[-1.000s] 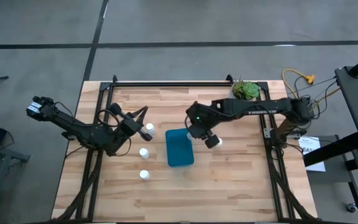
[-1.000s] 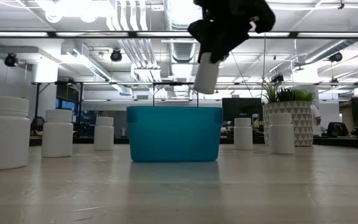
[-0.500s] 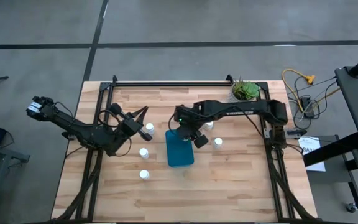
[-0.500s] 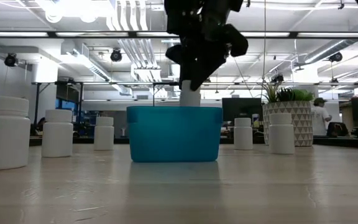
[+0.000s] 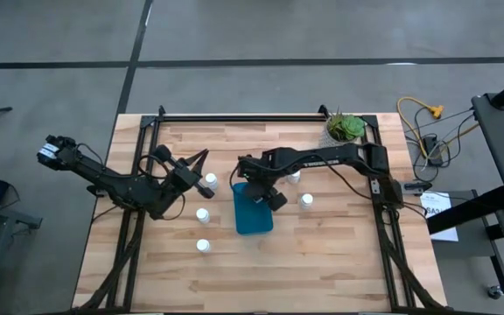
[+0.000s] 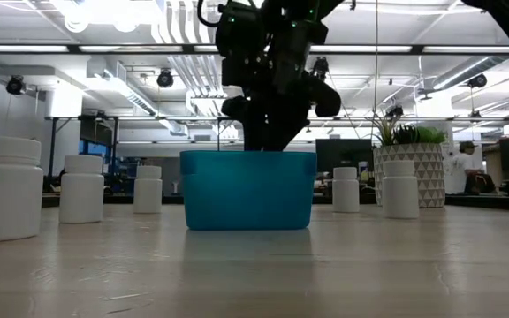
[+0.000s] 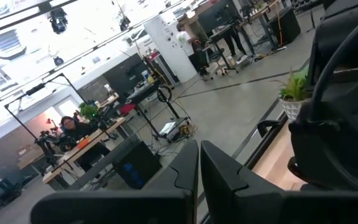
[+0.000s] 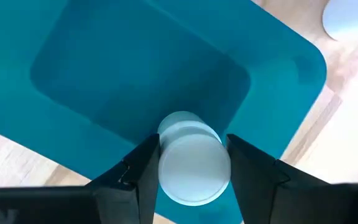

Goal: Pick and place pill bottles into a basket
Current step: Put the white pill bottle into the blue bin

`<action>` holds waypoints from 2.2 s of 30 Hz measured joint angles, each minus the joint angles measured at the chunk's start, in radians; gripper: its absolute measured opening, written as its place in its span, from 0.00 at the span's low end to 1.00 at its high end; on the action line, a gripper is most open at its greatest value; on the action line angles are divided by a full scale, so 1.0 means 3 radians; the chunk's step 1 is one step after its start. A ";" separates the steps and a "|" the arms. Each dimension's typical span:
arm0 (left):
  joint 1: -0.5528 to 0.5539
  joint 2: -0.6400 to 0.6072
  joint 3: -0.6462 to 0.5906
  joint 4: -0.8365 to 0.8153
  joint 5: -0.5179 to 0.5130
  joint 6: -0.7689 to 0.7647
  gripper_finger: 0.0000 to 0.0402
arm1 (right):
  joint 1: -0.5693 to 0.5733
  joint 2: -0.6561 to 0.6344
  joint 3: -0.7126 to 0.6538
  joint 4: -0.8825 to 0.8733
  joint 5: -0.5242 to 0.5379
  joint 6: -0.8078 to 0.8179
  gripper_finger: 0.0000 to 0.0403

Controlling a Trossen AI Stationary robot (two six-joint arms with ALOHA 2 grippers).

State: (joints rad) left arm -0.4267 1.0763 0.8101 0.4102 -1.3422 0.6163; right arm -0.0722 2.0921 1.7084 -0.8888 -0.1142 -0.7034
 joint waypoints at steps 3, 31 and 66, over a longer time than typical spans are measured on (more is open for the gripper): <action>0.0000 0.0001 0.0000 0.0000 0.0000 0.0000 0.00 | -0.0019 0.0000 -0.0023 0.0032 0.0002 -0.0024 0.37; 0.0000 0.0003 0.0000 0.0000 0.0003 -0.0003 0.00 | -0.0112 -0.0007 -0.0135 0.0036 0.0041 0.0044 0.50; 0.0000 0.0004 0.0000 0.0000 0.0004 0.0000 0.00 | -0.0103 -0.0038 0.0520 -0.0937 0.0031 0.0263 0.56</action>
State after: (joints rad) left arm -0.4268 1.0775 0.8101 0.4103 -1.3411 0.6163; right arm -0.1032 2.0808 1.8645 -1.1698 -0.1050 -0.6243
